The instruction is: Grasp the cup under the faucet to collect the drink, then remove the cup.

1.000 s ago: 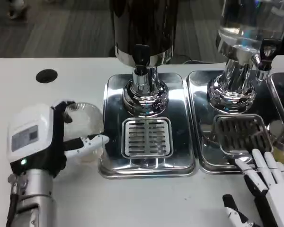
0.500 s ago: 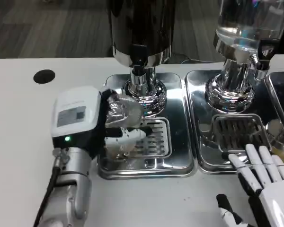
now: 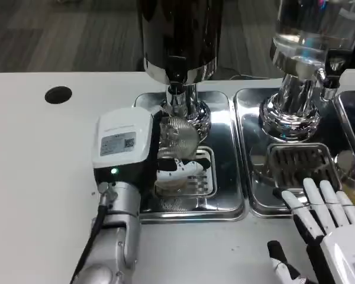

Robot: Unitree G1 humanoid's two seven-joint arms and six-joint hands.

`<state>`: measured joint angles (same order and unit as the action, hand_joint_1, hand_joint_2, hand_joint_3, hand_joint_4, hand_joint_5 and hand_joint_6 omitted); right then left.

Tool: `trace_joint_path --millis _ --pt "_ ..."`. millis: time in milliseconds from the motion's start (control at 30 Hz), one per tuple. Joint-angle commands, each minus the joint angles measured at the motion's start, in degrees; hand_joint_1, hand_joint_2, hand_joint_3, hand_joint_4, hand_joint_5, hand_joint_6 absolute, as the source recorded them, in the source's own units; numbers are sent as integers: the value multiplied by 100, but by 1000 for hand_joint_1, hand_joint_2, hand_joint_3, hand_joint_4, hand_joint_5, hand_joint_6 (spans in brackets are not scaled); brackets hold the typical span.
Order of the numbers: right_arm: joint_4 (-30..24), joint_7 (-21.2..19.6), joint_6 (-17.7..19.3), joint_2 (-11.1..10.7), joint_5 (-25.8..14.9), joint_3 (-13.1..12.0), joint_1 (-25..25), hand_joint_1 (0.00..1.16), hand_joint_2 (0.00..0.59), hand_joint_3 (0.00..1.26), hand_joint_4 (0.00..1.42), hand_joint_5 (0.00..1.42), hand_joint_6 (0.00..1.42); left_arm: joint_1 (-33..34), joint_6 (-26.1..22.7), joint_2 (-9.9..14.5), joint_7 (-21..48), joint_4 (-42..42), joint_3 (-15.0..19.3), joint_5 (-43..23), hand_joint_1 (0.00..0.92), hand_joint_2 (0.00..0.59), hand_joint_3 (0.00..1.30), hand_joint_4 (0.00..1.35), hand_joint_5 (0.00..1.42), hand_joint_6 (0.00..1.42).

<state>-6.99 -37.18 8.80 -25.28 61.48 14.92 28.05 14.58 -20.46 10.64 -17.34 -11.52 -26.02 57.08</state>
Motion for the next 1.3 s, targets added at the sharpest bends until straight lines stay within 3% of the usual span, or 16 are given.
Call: trace_joint_path --millis 33,533,667,933,1200,1300 --pt "12 2 -1 -17 -102 -41 9 237 419 176 0 0 83 76 12 -73 -228 -247 -12 -20 499 8 662 621 874 1216" --pt "57 7 3 -25 -208 -74 18 235 412 183 0 0 95 93 304 -250 -847 -778 -36 -316 320 56 626 596 895 1215" --pt "73 4 5 -24 -252 -88 22 234 411 184 0 0 96 110 378 -274 -939 -816 -41 -352 227 79 589 580 871 1194" --pt "168 -21 32 -20 -340 -109 0 233 408 184 0 0 97 31 407 -179 -961 -671 32 -343 71 46 418 369 590 842" --pt "211 15 78 -35 -422 -108 -108 207 400 188 0 0 98 -79 194 -91 -993 -366 20 -157 40 40 358 298 503 730" --pt "206 15 79 -37 -421 -106 -106 204 400 191 0 0 98 -97 179 -80 -1006 -304 20 -160 38 36 318 262 446 600"
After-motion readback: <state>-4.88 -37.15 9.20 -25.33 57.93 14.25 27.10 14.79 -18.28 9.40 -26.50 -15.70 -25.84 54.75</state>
